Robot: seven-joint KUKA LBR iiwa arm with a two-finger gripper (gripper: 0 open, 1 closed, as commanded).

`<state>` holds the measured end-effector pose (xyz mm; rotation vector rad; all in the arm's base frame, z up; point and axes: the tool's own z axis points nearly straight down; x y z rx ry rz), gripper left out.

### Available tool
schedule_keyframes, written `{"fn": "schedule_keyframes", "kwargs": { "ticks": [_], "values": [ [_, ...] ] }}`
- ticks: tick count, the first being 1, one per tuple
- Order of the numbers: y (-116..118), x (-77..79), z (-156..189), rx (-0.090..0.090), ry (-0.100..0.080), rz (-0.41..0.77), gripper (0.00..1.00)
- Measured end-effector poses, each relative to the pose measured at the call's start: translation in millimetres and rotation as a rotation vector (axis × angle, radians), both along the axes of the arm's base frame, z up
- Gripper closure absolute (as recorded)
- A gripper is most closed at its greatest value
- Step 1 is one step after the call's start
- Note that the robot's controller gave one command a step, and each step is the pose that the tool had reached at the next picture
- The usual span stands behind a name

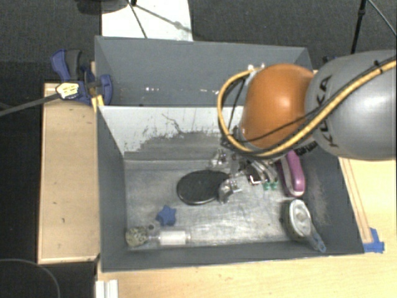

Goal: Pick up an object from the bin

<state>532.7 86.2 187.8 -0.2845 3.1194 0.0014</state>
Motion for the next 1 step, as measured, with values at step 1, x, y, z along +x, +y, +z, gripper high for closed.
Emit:
{"fn": "schedule_keyframes", "kwargs": {
  "ticks": [1],
  "values": [
    [-3.5,8.0,97.1,-0.001,-0.002,0.037,1.0]
  ]
}}
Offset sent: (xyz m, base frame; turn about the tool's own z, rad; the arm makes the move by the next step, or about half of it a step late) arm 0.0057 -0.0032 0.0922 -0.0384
